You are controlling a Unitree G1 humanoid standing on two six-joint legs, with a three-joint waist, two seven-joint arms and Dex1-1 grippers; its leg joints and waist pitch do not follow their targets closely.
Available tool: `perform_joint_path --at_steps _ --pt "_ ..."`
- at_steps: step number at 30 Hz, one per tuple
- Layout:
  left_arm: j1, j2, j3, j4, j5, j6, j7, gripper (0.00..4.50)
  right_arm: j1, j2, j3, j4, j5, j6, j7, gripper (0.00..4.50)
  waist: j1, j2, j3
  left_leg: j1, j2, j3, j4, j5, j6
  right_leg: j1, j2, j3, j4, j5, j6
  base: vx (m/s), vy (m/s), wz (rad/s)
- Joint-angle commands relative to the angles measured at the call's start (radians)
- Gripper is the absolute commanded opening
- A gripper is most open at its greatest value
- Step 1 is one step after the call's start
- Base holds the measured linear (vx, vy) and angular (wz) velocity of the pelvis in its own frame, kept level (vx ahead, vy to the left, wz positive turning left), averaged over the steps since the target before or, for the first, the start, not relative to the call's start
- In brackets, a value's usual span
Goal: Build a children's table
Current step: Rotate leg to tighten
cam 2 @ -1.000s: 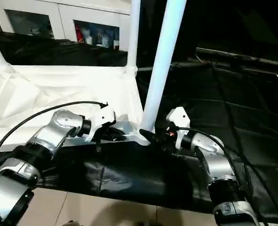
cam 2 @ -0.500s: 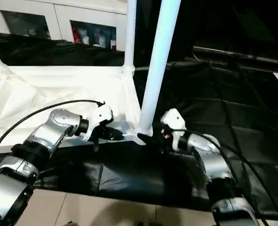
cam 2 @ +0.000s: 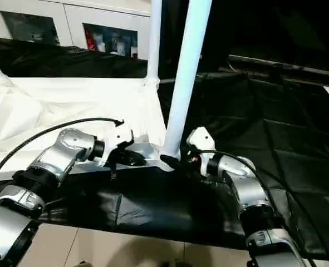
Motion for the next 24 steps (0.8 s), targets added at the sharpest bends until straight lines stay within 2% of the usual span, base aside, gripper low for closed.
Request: perform_joint_path --at_steps 1,4,8,9,10,12,13,14,15,16,17,18,19,21,22,23,24 --pt "0.028 0.020 -0.017 0.018 0.031 0.018 -0.008 0.00 -0.022 -0.001 -0.004 0.012 0.008 0.000 0.002 3.04 0.007 -0.002 -0.052 -0.007 -0.015 0.014 -0.065 -0.278 0.047 0.052 -0.040 0.027 -0.088 -0.339 -0.175 0.000 0.000 0.00" --pt "0.030 0.021 -0.013 0.018 0.029 0.016 0.000 0.00 -0.012 0.015 -0.009 0.008 0.021 0.018 0.001 2.74 0.006 -0.003 -0.052 -0.006 -0.014 0.014 -0.066 -0.280 0.047 0.050 -0.040 0.027 -0.088 -0.340 -0.176 0.000 0.000 0.00" --pt "0.023 -0.001 0.004 0.038 0.036 0.020 0.080 0.00 -0.002 0.056 -0.025 0.029 0.022 0.051 -0.081 2.55 0.002 -0.005 -0.050 -0.005 -0.015 0.013 -0.067 -0.295 0.039 0.047 -0.041 0.027 -0.092 -0.377 -0.166 0.000 0.000 0.00" --pt "0.006 -0.044 0.012 0.067 0.052 0.047 0.187 0.00 -0.002 0.104 -0.041 0.070 -0.002 0.064 -0.208 2.54 0.003 -0.007 -0.049 -0.004 -0.015 0.013 -0.068 -0.298 0.036 0.046 -0.040 0.026 -0.093 -0.390 -0.161 0.000 0.000 0.00" --pt "-0.003 -0.068 0.017 0.082 0.058 0.059 0.239 0.00 -0.006 0.126 -0.050 0.090 -0.012 0.071 -0.269 2.52 -0.002 -0.001 -0.044 0.002 -0.016 0.012 -0.070 -0.334 0.016 0.036 -0.040 0.025 -0.102 -0.460 -0.142 0.000 0.000 0.00" --pt "-0.020 -0.103 0.026 0.105 0.060 0.077 0.307 0.00 -0.019 0.156 -0.059 0.121 -0.028 0.081 -0.356 2.51 -0.003 -0.003 -0.047 0.003 -0.018 0.008 -0.069 -0.348 0.008 0.038 -0.043 0.021 -0.105 -0.504 -0.125 0.000 0.000 0.00" --pt "-0.031 -0.126 0.032 0.120 0.060 0.081 0.348 0.00 -0.029 0.170 -0.058 0.141 -0.048 0.086 -0.415 2.51 -0.004 0.000 -0.047 0.002 -0.018 0.006 -0.070 -0.352 0.004 0.037 -0.043 0.021 -0.108 -0.521 -0.112 0.000 0.000 0.00" --pt "-0.039 -0.141 0.036 0.130 0.061 0.083 0.374 0.00 -0.036 0.179 -0.057 0.153 -0.061 0.089 -0.453 2.51 -0.004 -0.002 -0.048 0.006 -0.018 0.006 -0.070 -0.360 0.005 0.034 -0.041 0.021 -0.111 -0.517 -0.107 0.000 0.000 0.00" --pt "-0.053 -0.173 0.037 0.148 0.062 0.085 0.412 0.00 -0.048 0.196 -0.047 0.173 -0.086 0.097 -0.509 2.51 -0.005 -0.003 -0.047 0.003 -0.020 0.006 -0.071 -0.362 0.007 0.034 -0.040 0.022 -0.112 -0.516 -0.105 0.000 0.000 0.00" --pt "-0.065 -0.200 0.037 0.162 0.063 0.086 0.441 0.00 -0.057 0.214 -0.038 0.187 -0.103 0.102 -0.547 2.51 -0.006 0.005 -0.048 0.004 -0.020 0.004 -0.072 -0.375 0.004 0.035 -0.039 0.020 -0.113 -0.520 -0.100 0.000 0.000 0.00" --pt "-0.072 -0.217 0.037 0.171 0.063 0.087 0.458 0.00 -0.063 0.227 -0.033 0.195 -0.112 0.106 -0.568 2.51 -0.006 0.002 -0.050 0.009 -0.021 0.006 -0.070 -0.381 0.007 0.031 -0.039 0.021 -0.116 -0.510 -0.101 0.000 0.000 0.00" --pt "-0.079 -0.239 0.032 0.180 0.064 0.079 0.468 0.00 -0.069 0.243 -0.019 0.199 -0.124 0.101 -0.578 2.51 -0.006 0.000 -0.051 0.007 -0.022 0.006 -0.071 -0.375 0.010 0.033 -0.038 0.022 -0.115 -0.493 -0.104 0.000 0.000 0.00" --pt "-0.083 -0.257 0.024 0.189 0.069 0.066 0.466 0.00 -0.072 0.255 -0.004 0.201 -0.138 0.080 -0.578 3.04 -0.007 0.020 -0.052 0.005 -0.021 0.005 -0.074 -0.372 0.008 0.035 -0.037 0.024 -0.114 -0.446 -0.114 0.000 0.000 0.00" --pt "-0.085 -0.268 0.021 0.197 0.076 0.053 0.463 0.00 -0.074 0.264 -0.002 0.205 -0.141 0.062 -0.575 3.16 -0.010 0.011 -0.051 0.000 -0.022 0.006 -0.076 -0.382 0.014 0.040 -0.032 0.022 -0.111 -0.410 -0.125 0.000 0.000 0.00" --pt "-0.088 -0.270 0.014 0.205 0.084 0.035 0.445 0.00 -0.078 0.270 -0.010 0.208 -0.130 0.047 -0.565 3.15 -0.010 0.021 -0.050 0.009 -0.023 0.007 -0.074 -0.413 0.021 0.033 -0.033 0.022 -0.118 -0.438 -0.124 0.000 0.000 0.00" --pt "-0.088 -0.265 0.009 0.206 0.088 0.026 0.427 0.00 -0.080 0.264 -0.016 0.206 -0.126 0.036 -0.561 3.33 -0.012 0.018 -0.051 0.008 -0.023 0.005 -0.075 -0.422 0.025 0.035 -0.035 0.022 -0.119 -0.449 -0.125 0.000 0.000 0.00" --pt "-0.086 -0.256 0.005 0.204 0.089 0.014 0.406 0.00 -0.080 0.254 -0.018 0.199 -0.124 0.026 -0.553 3.33 -0.012 0.020 -0.051 0.006 -0.024 0.004 -0.075 -0.420 0.025 0.037 -0.035 0.022 -0.118 -0.449 -0.125 0.000 0.000 0.00"
